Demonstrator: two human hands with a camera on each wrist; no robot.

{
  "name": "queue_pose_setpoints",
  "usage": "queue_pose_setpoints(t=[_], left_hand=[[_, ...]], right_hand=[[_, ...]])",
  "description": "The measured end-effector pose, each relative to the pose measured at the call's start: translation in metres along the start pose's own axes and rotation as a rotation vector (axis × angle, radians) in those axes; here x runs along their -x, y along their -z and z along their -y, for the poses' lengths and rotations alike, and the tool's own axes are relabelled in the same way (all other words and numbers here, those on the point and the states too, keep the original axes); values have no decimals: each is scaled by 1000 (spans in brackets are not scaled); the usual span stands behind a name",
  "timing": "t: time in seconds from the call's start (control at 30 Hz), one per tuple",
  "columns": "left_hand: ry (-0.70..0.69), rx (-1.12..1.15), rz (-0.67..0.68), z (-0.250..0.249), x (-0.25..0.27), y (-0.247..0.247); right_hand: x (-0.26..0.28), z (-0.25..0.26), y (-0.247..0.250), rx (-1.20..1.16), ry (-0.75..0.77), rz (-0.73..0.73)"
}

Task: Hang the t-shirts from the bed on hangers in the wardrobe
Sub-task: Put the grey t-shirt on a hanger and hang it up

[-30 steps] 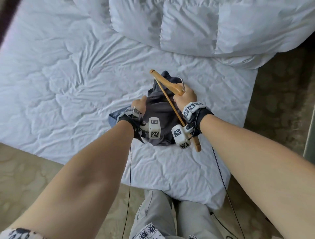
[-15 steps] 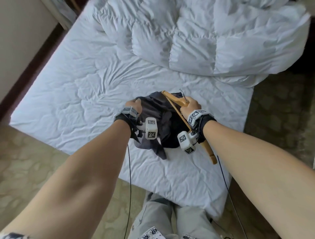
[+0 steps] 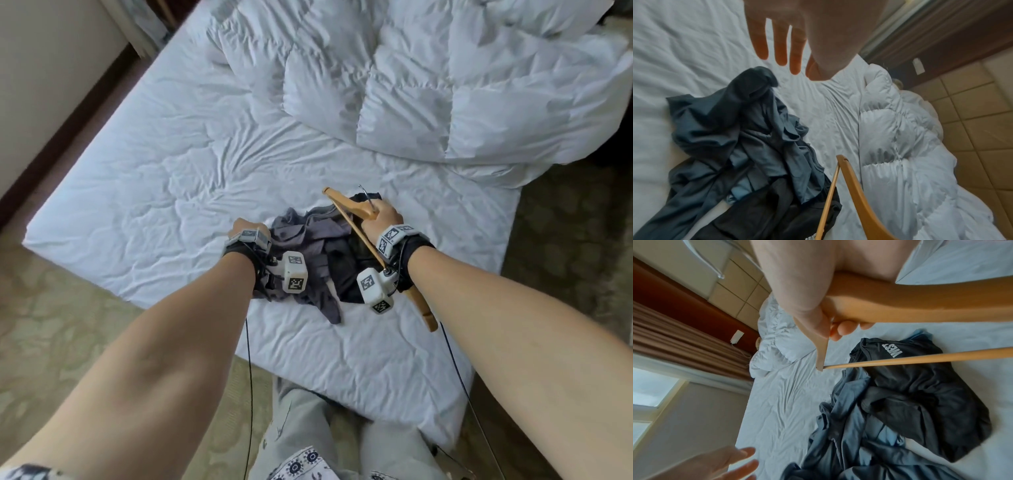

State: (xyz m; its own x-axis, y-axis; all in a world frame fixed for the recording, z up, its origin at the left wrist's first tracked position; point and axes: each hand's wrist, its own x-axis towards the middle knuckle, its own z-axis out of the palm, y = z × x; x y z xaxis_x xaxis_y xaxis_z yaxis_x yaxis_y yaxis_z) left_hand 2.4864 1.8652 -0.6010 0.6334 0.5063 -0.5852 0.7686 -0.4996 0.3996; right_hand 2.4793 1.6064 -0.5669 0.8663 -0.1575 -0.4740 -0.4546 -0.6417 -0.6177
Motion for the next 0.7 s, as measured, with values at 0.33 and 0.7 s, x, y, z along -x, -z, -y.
queue_pose_setpoints(t=[0.33,0.7], left_hand=[[-114,-55,396,-1,-94,-34],[-331,-400,472,-9,-149,-77]], right_hand=[[-47,17,-80,-64,-131,-71],[-86,3,-132,-192,-229,-203]])
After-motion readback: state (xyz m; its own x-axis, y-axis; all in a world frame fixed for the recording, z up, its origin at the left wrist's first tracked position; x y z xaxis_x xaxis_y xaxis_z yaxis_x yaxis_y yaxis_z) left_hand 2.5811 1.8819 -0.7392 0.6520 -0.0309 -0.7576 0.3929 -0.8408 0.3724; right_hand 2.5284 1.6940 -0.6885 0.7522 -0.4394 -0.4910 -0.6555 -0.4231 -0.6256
